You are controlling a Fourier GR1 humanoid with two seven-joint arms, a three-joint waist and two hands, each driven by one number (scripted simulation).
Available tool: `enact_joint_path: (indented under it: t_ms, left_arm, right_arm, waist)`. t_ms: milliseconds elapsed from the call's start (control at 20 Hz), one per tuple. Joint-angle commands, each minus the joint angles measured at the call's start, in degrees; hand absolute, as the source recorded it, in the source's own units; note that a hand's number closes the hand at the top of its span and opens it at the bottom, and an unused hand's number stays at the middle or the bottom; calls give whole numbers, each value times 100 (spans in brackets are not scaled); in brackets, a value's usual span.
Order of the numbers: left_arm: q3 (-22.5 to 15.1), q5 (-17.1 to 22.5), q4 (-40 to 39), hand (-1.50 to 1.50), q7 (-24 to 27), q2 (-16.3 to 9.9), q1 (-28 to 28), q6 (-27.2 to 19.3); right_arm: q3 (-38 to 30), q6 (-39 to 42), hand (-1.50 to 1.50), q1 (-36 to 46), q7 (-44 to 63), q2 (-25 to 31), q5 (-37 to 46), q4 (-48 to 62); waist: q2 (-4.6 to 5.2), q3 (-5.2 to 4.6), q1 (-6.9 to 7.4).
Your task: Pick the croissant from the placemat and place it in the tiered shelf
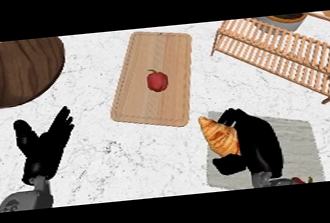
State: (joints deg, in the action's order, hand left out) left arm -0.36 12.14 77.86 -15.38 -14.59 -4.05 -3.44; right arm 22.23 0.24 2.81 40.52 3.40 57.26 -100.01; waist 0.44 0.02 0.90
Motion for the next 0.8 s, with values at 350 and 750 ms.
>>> enact_joint_path:
  t_ms: [350,750]
  left_arm:
    - [-24,-55,-89,0,-22,40,165,14]
    - [29,-21,114,0,-259,22,121,-16]
  right_arm:
    - [-670,426,150,3737,3233,-337,1058,-258]
    - [-1844,1737,150,5378,3456,-197,1216,-54]
  waist:
    - [-69,-18,30]
    - [-88,-9,-85]
